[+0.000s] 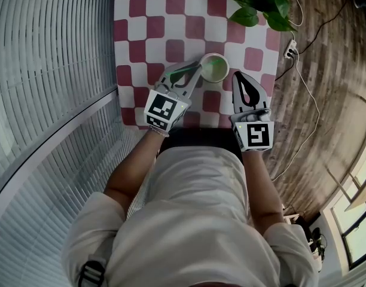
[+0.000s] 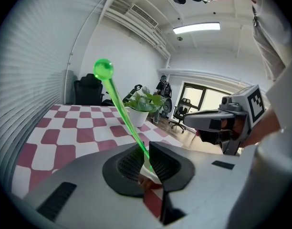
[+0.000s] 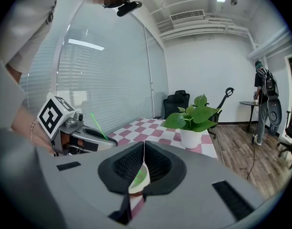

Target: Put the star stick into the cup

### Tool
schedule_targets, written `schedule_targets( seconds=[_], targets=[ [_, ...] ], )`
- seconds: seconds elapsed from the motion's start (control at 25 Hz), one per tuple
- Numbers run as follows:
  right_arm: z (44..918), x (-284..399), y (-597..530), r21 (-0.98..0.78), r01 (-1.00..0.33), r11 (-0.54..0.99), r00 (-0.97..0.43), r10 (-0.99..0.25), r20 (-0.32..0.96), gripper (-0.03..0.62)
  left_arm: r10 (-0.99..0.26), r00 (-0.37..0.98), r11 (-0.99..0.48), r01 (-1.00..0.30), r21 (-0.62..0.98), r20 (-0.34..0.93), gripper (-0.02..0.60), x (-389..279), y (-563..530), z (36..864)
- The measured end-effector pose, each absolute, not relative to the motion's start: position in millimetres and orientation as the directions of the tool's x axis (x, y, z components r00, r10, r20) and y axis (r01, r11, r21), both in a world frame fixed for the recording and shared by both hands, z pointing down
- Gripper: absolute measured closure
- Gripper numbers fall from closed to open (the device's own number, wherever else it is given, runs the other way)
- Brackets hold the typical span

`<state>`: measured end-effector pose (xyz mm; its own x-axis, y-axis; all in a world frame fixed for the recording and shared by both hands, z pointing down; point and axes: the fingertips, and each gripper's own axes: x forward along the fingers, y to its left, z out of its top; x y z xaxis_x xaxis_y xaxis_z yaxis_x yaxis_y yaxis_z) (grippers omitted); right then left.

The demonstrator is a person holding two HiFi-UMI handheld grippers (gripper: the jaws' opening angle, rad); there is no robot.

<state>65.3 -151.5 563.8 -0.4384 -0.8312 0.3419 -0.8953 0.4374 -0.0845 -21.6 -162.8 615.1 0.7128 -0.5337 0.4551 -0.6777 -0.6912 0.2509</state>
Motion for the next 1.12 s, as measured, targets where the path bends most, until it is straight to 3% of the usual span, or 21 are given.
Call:
schedule_targets(
  seconds=[0.48,1.12],
  targets=[
    [561,62,-146,-0.08,-0.892,0.445,-0.444,-0.827,0.346,0.56,-0.551,0.686,-0.68,-0.699,0.221,0.476,0.538,-34,-164,625],
    [564,62,-140,-0.083,-0.894,0.44,-0.44,-0.827,0.349,0.56,-0.538,0.677,-0.676,-0.702,0.223,0.502,0.451,-37,-160,641]
  ],
)
